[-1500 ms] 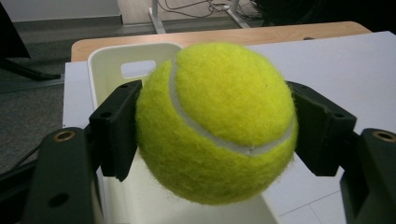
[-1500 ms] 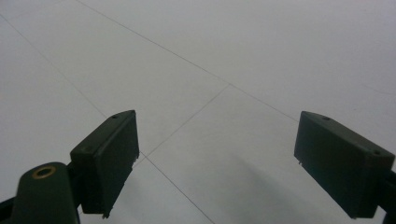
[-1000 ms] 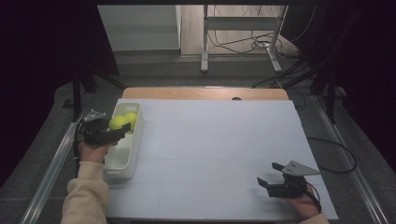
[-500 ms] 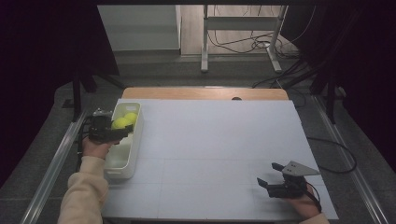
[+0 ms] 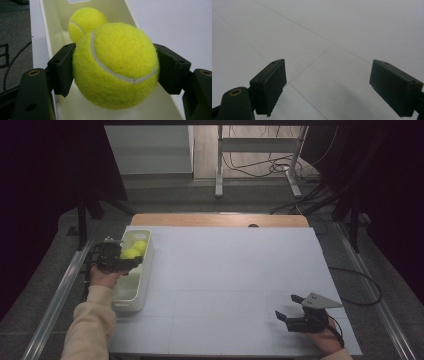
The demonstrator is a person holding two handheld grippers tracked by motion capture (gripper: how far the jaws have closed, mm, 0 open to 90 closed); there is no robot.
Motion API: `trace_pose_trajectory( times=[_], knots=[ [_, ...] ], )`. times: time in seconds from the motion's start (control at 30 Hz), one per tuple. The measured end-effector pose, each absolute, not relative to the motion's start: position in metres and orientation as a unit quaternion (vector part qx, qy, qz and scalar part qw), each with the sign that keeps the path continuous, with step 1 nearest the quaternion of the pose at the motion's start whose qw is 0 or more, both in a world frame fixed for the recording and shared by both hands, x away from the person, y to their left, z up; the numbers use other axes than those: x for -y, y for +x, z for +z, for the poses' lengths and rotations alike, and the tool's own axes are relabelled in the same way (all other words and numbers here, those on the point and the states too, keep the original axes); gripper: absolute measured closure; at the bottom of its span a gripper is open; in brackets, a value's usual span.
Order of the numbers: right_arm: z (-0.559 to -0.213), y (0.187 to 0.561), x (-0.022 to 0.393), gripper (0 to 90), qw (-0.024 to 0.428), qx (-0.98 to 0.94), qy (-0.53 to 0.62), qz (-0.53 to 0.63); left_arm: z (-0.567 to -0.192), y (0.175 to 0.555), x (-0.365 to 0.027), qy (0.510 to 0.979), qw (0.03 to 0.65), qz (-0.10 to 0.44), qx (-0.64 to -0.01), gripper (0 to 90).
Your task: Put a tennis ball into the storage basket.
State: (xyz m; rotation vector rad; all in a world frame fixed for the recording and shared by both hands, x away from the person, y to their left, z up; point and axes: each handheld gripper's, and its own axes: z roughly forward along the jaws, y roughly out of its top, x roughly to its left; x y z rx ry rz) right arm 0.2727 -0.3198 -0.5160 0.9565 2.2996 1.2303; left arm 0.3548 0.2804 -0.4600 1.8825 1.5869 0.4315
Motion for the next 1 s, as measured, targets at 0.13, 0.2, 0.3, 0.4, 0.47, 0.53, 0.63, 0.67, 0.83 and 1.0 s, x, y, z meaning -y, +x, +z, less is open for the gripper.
trace_pose_trajectory(
  times=[0.13,0.2,0.3,0.4,0.47,0.53,0.63,0.67,0.83,1.0],
  knots=[
    [-0.516,0.272,0.320,14.5,0.182,-0.814,0.339,0.435,-0.459,0.354,-0.281,0.716,0.317,0.166,-0.599,25.5],
    [-0.516,0.273,0.320,14.5,0.181,-0.814,0.341,0.435,-0.459,0.354,-0.281,0.716,0.319,0.166,-0.599,25.4],
    [-0.516,0.273,0.320,14.5,0.182,-0.814,0.340,0.434,-0.459,0.354,-0.282,0.714,0.320,0.167,-0.600,24.7],
    [-0.516,0.272,0.320,14.5,0.182,-0.813,0.340,0.436,-0.456,0.353,-0.281,0.705,0.337,0.169,-0.601,13.1],
    [-0.516,0.273,0.320,14.5,0.182,-0.813,0.341,0.436,-0.453,0.352,-0.279,0.708,0.339,0.173,-0.595,10.9],
    [-0.516,0.272,0.320,14.5,0.182,-0.814,0.341,0.435,-0.451,0.350,-0.276,0.710,0.343,0.178,-0.588,10.7],
    [-0.516,0.272,0.320,14.5,0.182,-0.813,0.341,0.435,-0.450,0.349,-0.274,0.715,0.350,0.178,-0.579,10.5],
    [-0.516,0.272,0.320,14.5,0.182,-0.813,0.340,0.435,-0.450,0.349,-0.273,0.713,0.352,0.178,-0.579,10.4],
    [-0.516,0.272,0.320,14.5,0.182,-0.813,0.340,0.436,-0.449,0.347,-0.271,0.717,0.356,0.183,-0.570,10.1],
    [-0.516,0.272,0.320,14.5,0.180,-0.813,0.339,0.437,-0.447,0.343,-0.267,0.720,0.370,0.183,-0.558,10.5]
  ],
)
